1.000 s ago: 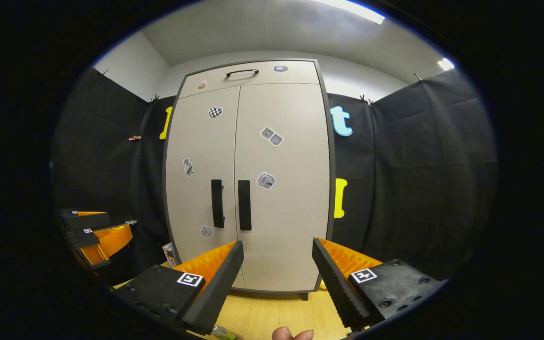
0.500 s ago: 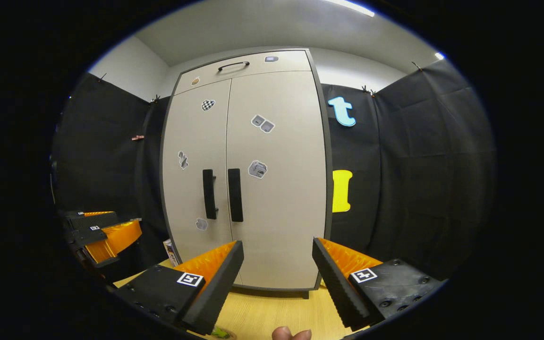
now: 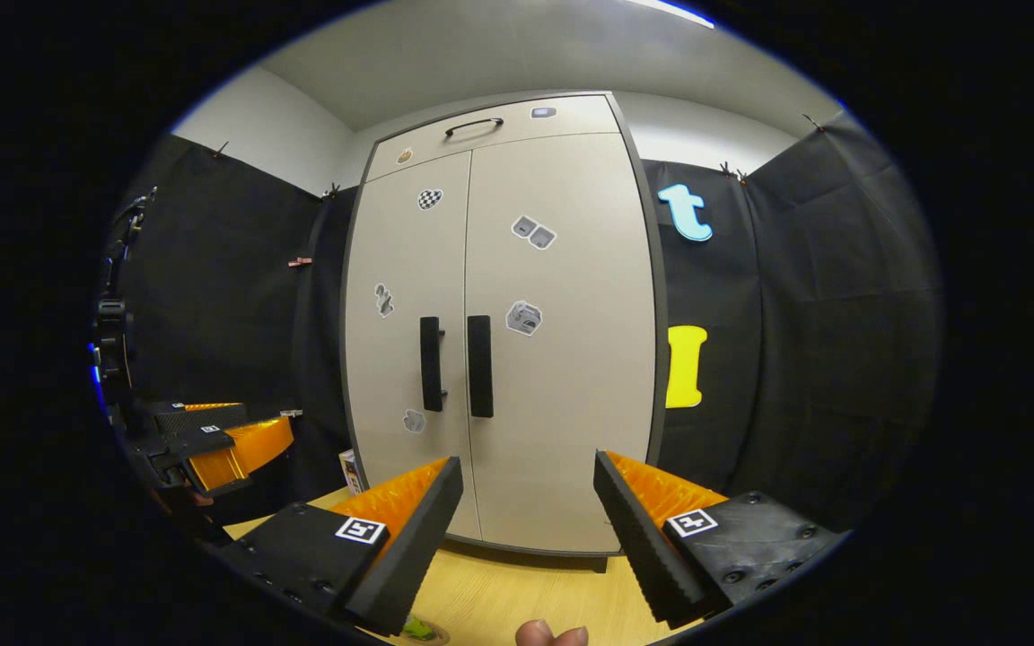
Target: Grasp the bottle in the cabinet with the left hand and place it on the coaster, then close the right door with the right hand and the left door with the left hand.
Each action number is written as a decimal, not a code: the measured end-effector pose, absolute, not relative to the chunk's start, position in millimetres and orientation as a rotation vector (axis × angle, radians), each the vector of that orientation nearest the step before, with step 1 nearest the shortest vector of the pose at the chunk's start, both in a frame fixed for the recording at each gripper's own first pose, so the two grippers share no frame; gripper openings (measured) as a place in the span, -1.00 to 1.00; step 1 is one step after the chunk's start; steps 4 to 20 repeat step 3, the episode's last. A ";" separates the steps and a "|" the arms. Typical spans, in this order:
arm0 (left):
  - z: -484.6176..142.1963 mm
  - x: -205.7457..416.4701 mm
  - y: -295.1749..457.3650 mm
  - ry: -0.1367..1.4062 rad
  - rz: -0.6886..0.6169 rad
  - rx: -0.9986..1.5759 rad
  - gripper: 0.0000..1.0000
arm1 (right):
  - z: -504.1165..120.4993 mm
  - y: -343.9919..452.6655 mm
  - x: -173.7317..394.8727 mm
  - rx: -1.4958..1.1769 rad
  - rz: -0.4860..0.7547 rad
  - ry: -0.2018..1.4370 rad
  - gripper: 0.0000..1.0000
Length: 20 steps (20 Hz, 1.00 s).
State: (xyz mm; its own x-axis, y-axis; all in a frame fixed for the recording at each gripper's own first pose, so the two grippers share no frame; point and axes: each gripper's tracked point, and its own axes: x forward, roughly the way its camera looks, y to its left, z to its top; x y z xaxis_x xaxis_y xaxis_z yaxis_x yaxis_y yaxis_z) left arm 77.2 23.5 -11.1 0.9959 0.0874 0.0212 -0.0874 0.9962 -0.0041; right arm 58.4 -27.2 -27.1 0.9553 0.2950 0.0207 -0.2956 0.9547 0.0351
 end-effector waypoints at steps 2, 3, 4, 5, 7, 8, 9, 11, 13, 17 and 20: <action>-15.6 73.6 28.7 -0.011 0.090 0.013 0.93 | -31.9 -27.4 58.2 0.039 0.301 -0.005 0.94; -17.0 72.8 29.5 -0.004 0.091 0.015 0.93 | -33.0 -27.1 57.9 0.040 0.304 -0.002 0.94; -17.0 72.8 29.5 -0.004 0.091 0.015 0.93 | -33.0 -27.1 57.9 0.040 0.304 -0.002 0.94; -17.0 72.8 29.5 -0.004 0.091 0.015 0.93 | -33.0 -27.1 57.9 0.040 0.304 -0.002 0.94; -17.0 72.8 29.5 -0.004 0.091 0.015 0.93 | -33.0 -27.1 57.9 0.040 0.304 -0.002 0.94; -17.0 72.8 29.5 -0.004 0.091 0.015 0.93 | -33.0 -27.1 57.9 0.040 0.304 -0.002 0.94; -17.0 72.8 29.5 -0.004 0.091 0.015 0.93 | -33.0 -27.1 57.9 0.040 0.304 -0.002 0.94; -17.0 72.8 29.5 -0.004 0.091 0.015 0.93 | -33.0 -27.1 57.9 0.040 0.304 -0.002 0.94; -17.0 72.8 29.5 -0.004 0.091 0.015 0.93 | -33.0 -27.1 57.9 0.040 0.304 -0.002 0.94; -17.0 72.8 29.5 -0.004 0.091 0.015 0.93 | -33.0 -27.1 57.9 0.040 0.304 -0.002 0.94; -17.0 72.8 29.5 -0.004 0.091 0.015 0.93 | -33.0 -27.1 57.9 0.040 0.304 -0.002 0.94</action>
